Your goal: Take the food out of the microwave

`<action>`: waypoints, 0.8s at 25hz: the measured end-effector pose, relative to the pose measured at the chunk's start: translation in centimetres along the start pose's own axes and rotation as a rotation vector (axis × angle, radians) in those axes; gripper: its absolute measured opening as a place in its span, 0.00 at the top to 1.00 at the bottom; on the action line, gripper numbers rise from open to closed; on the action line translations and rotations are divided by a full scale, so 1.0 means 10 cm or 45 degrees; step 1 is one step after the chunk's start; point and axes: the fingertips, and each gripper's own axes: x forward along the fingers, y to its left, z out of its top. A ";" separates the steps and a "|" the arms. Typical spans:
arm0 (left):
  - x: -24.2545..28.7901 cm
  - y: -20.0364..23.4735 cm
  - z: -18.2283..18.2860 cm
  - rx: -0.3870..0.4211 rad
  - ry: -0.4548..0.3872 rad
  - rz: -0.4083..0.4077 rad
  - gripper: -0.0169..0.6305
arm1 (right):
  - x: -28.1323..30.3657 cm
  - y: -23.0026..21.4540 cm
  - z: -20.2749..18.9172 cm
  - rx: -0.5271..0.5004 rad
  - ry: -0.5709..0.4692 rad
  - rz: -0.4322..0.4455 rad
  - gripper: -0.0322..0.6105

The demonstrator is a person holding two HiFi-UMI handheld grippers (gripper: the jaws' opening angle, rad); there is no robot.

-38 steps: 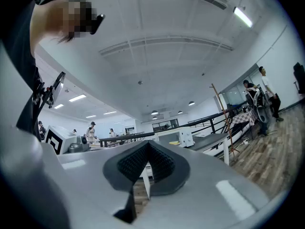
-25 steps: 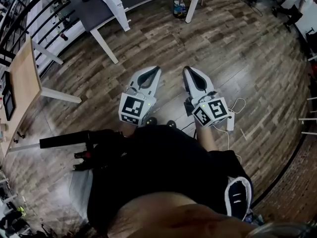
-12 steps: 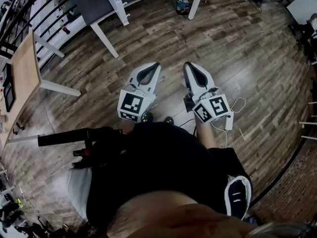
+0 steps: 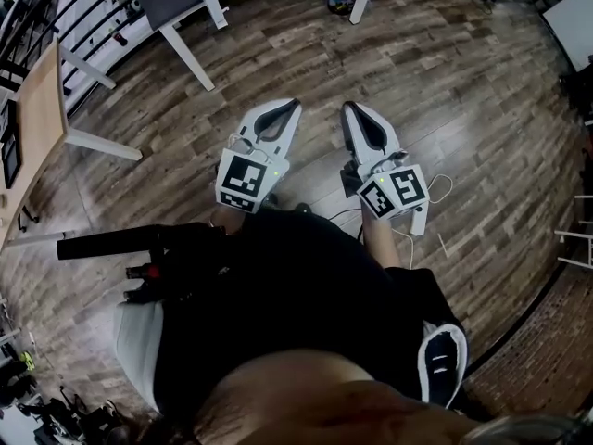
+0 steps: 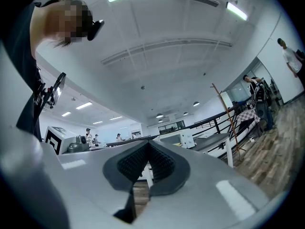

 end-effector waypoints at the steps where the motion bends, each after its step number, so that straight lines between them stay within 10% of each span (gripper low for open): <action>1: 0.02 -0.02 0.01 0.012 0.006 0.007 0.96 | -0.02 -0.02 0.00 0.004 0.001 0.001 0.95; 20: 0.73 0.19 0.00 -0.027 -0.022 -0.019 0.96 | 0.22 -0.69 0.06 0.005 -0.002 -0.055 0.95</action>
